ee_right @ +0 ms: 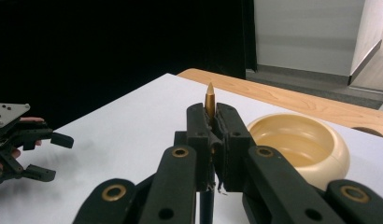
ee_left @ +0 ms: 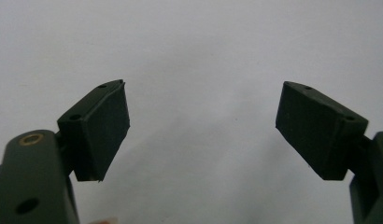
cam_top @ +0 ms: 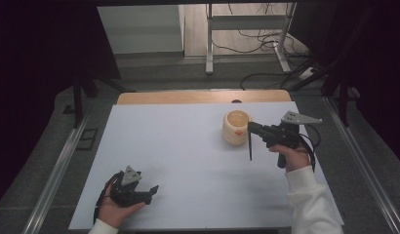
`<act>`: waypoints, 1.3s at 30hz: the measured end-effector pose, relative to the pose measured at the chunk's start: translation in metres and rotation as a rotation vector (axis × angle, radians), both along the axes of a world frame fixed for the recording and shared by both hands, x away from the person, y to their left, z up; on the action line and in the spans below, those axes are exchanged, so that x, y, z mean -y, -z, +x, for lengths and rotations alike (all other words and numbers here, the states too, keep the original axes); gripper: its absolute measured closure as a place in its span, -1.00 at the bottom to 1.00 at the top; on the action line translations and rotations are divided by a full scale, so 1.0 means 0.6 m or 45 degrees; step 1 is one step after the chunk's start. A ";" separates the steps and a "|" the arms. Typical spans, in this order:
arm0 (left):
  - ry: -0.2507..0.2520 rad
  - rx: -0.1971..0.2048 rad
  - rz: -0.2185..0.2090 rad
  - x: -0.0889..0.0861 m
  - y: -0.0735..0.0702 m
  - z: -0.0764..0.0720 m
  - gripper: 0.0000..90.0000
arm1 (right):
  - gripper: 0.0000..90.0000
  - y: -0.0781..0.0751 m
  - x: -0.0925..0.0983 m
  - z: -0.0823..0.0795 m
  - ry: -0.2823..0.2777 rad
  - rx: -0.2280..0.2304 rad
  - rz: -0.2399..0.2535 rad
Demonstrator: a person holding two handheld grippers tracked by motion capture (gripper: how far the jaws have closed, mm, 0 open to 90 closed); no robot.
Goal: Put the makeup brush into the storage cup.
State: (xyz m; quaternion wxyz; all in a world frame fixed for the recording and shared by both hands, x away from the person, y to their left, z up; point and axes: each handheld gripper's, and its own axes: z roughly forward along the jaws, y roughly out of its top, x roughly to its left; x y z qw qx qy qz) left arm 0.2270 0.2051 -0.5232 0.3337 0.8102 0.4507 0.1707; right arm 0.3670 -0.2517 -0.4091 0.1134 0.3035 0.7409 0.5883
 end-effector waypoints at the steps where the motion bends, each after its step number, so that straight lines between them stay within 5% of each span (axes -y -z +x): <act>1: 0.001 0.001 0.001 0.000 0.000 0.000 -0.60 | 0.90 0.000 -0.002 0.002 0.000 0.001 0.006; 39: -0.006 0.006 -0.002 0.001 -0.001 -0.001 -0.60 | 0.90 -0.028 0.000 0.026 0.025 0.068 0.049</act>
